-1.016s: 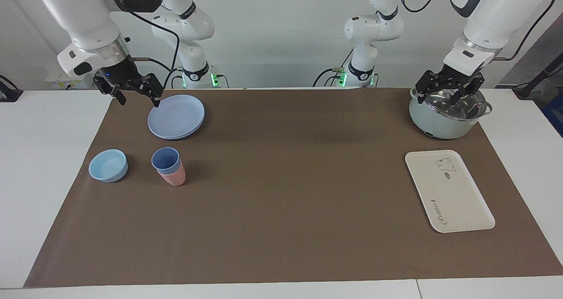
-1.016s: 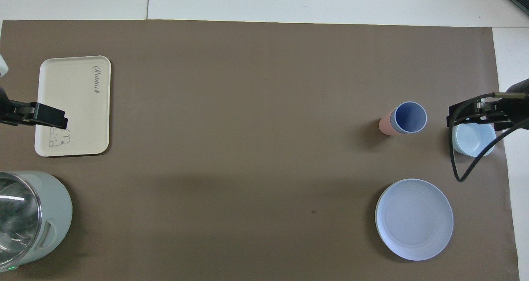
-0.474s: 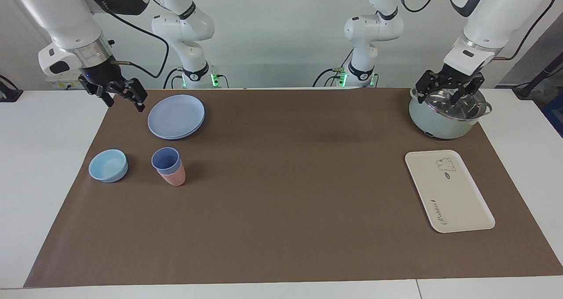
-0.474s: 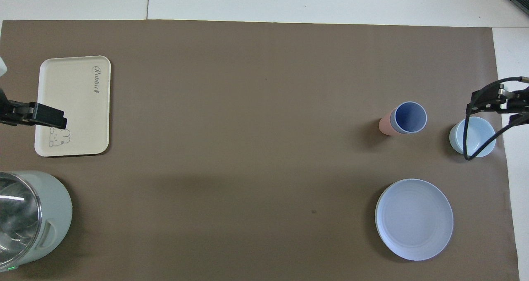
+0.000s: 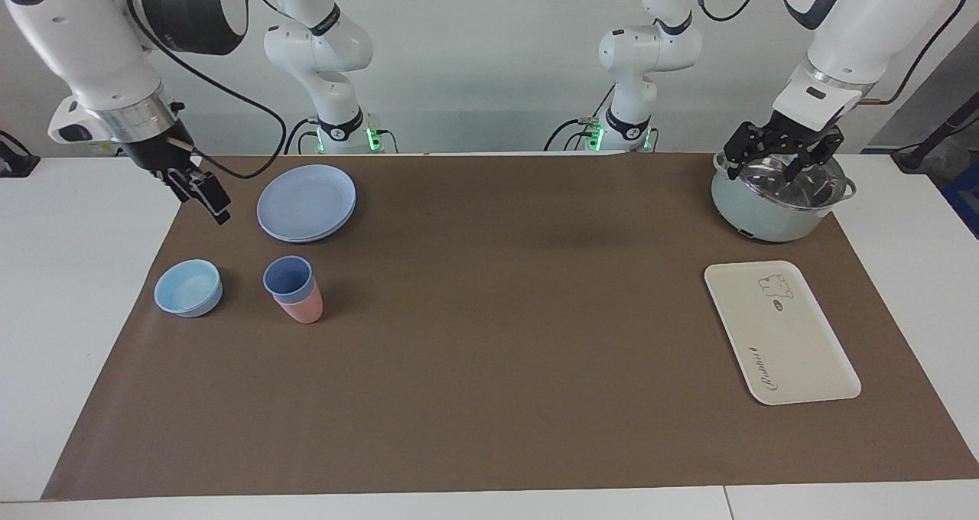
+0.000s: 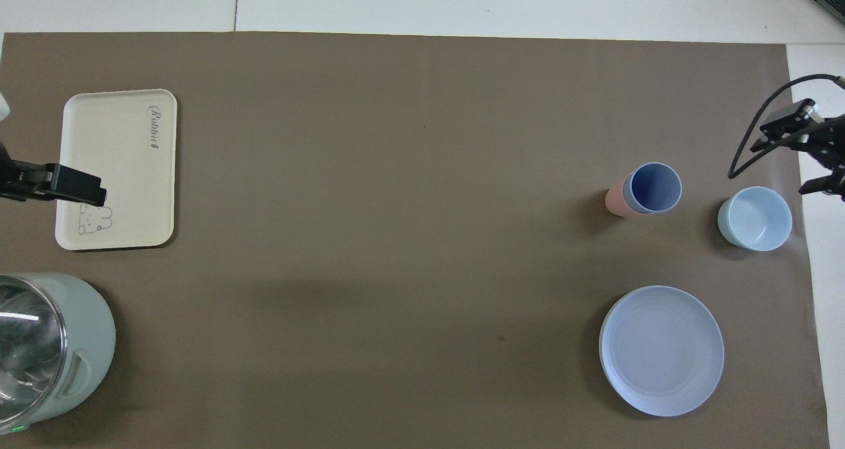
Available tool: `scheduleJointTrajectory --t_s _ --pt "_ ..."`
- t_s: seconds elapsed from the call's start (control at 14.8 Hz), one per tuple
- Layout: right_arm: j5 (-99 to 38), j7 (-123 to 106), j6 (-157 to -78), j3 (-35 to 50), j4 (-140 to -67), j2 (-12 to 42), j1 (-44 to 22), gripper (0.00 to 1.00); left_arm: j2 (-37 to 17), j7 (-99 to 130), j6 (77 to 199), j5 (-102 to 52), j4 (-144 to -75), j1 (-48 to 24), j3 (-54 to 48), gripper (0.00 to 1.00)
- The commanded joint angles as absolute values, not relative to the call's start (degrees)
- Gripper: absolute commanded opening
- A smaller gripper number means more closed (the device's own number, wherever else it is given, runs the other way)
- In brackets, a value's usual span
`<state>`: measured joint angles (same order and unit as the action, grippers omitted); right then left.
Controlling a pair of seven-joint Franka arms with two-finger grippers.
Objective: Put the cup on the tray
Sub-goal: 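Move the right gripper over the nested pink and blue cups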
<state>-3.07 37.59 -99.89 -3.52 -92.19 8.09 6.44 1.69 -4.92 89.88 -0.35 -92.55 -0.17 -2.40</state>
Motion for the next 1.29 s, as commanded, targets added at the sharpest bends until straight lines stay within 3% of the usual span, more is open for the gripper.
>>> scheduleJointTrajectory --t_s 0.0,0.88,1.22 --pt "-11.1 45.4 -101.2 -3.1 -92.0 12.5 10.5 0.9 2.6 -5.2 89.4 -1.2 -93.2 0.6 -2.6 1.0" --pt "-30.6 50.5 -105.4 -3.0 -92.3 28.3 14.7 0.9 2.6 -5.2 89.4 -1.2 -93.2 0.6 -2.7 1.0" --pt "-35.0 49.9 -107.0 -2.8 -97.5 27.4 13.5 0.9 2.6 -5.2 89.4 -1.2 -93.2 0.6 -2.7 1.0"
